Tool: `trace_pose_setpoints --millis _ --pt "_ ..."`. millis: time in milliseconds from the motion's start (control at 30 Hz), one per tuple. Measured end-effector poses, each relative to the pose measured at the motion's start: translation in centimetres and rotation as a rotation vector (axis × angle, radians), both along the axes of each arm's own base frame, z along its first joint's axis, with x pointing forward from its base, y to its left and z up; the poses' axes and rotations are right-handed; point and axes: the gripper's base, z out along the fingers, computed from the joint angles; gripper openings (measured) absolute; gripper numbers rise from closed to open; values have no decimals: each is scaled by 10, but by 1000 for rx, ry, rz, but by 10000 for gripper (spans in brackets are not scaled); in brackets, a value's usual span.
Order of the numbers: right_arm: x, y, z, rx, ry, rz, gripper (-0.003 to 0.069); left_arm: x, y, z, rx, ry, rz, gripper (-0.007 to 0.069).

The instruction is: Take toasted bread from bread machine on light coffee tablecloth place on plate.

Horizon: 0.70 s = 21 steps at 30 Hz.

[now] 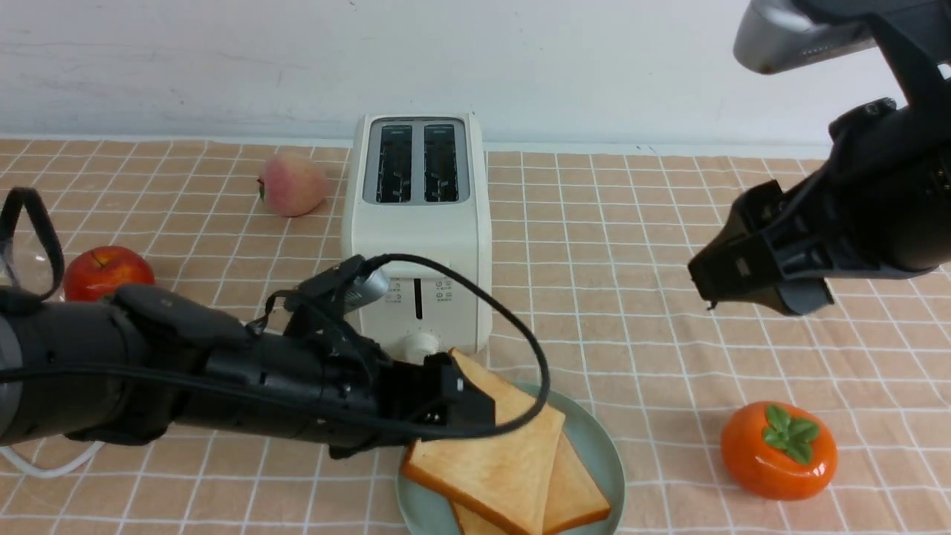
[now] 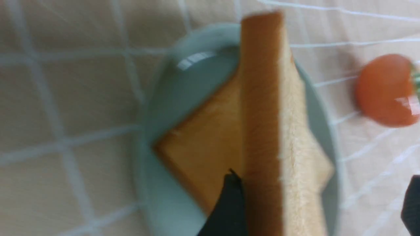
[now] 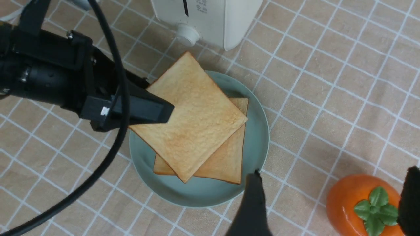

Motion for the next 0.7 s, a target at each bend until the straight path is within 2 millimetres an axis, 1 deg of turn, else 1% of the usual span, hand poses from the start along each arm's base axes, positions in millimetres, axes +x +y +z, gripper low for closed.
trace_pose_setpoints --millis 67,133,167,200,233,267,300,367,400,433,467,500,533,567,600,667,700 --pt "0 0 0 0 4 1 549 0 4 3 31 -28 0 659" --pt "-1 -1 -1 -12 20 0 548 -2 23 20 91 -86 20 646" --pt "-1 -1 -1 -13 22 0 548 -1 25 19 95 -82 22 643" --pt "-1 -2 -2 -32 23 -3 543 -5 42 31 110 -86 51 611" --pt "-1 -3 -2 -35 21 -4 540 -6 44 32 116 -75 47 600" --pt "0 -4 -2 -52 12 -11 533 -9 54 39 124 -66 60 573" --pt "2 -9 -3 -92 -5 -38 502 -15 68 52 139 -20 72 493" --pt "9 -21 -2 -129 -26 -104 429 -23 84 68 183 -3 93 389" --pt "14 -29 -3 -137 -33 -150 375 -27 91 77 195 1 117 322" --pt "14 -29 -3 -136 -32 -152 375 -27 91 78 190 7 124 308" --pt "22 -46 -6 -134 -39 -241 250 -33 99 91 195 -7 174 195" --pt "24 -53 -9 -126 -38 -277 185 -35 99 95 186 -6 193 141" --pt "27 -69 -13 -102 -42 -352 90 -41 99 102 168 -22 210 63" --pt "27 -76 -18 -90 -36 -385 43 -44 98 105 161 -24 208 21" --pt "23 -90 -25 -55 -44 -443 7 -52 93 110 152 -35 184 -14" --pt "11 -110 -36 16 -83 -520 -17 -63 84 115 146 -42 131 -14" --pt "4 -115 -41 41 -108 -537 -20 -69 80 116 144 -45 105 -14"
